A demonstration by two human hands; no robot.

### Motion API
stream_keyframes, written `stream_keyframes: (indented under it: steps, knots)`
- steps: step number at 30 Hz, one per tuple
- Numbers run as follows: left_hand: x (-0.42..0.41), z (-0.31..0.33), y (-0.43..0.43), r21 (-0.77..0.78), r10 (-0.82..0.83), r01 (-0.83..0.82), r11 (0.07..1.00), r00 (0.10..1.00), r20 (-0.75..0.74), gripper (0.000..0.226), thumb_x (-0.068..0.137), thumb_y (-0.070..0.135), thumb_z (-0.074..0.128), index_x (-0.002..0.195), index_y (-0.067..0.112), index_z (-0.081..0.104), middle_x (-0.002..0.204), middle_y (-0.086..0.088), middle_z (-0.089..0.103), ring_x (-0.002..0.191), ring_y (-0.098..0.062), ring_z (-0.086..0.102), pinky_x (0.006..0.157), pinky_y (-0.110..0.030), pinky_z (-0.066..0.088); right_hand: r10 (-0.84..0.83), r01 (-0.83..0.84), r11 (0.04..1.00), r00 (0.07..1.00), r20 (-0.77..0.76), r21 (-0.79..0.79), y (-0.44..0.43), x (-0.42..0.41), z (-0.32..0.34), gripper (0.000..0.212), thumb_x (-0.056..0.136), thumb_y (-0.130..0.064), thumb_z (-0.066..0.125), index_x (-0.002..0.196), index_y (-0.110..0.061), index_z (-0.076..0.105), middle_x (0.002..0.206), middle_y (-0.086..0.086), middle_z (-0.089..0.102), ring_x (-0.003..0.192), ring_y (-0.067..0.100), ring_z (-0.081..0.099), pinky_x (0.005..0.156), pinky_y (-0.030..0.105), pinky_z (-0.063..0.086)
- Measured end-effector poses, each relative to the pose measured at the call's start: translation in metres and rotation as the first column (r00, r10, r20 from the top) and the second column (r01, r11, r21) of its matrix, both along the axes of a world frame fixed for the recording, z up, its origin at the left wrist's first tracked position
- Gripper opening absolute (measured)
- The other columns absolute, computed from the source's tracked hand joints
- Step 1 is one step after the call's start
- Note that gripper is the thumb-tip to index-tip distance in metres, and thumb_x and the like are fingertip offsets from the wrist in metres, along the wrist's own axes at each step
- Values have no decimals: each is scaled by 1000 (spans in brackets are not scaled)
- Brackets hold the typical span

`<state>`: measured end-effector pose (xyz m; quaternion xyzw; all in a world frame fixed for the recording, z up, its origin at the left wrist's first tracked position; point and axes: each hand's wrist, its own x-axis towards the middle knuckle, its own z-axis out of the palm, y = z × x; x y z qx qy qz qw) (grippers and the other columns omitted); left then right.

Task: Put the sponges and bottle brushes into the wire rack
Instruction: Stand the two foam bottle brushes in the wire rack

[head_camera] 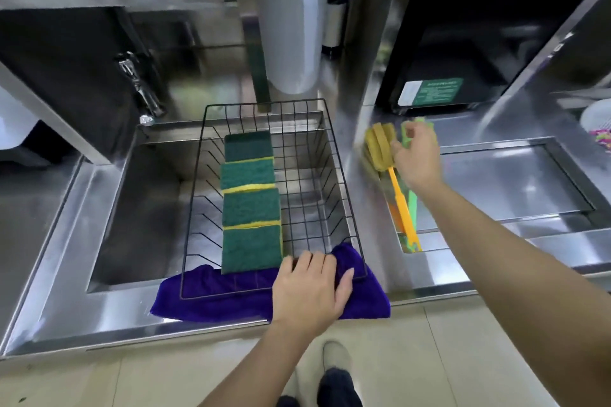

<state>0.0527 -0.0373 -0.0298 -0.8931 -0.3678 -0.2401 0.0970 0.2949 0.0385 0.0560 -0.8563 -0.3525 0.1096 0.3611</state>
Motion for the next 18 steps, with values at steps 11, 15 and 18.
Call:
stream_keyframes:
  steps: [11, 15, 18]
  knots:
    - [0, -2, 1, 51, -2, 0, 999, 1000, 28, 50, 100, 43, 34, 75, 12, 64, 68, -2, 57, 64, -23, 53, 58, -35, 40, -147, 87, 935, 977, -154, -343, -46, 23, -45, 33, 88, -28, 56, 107, -1, 57, 117, 23, 62, 110, 39, 57, 84, 36, 45]
    - [0, -2, 0, 61, -3, 1, 998, 1000, 30, 51, 100, 43, 33, 74, 12, 64, 67, -2, 56, 63, -23, 53, 57, -34, 40, -118, 52, 913, 983, -139, -405, -48, 22, -50, 28, 87, -25, 54, 99, -1, 62, 109, 24, 66, 103, 40, 60, 82, 37, 48]
    - [0, -2, 1, 58, -3, 1, 998, 999, 38, 51, 100, 43, 33, 73, 13, 63, 67, -2, 56, 63, -23, 52, 56, -34, 40, -116, 52, 906, 985, -128, -420, -48, 22, -48, 29, 87, -23, 54, 100, 2, 61, 110, 26, 65, 103, 41, 60, 82, 38, 48]
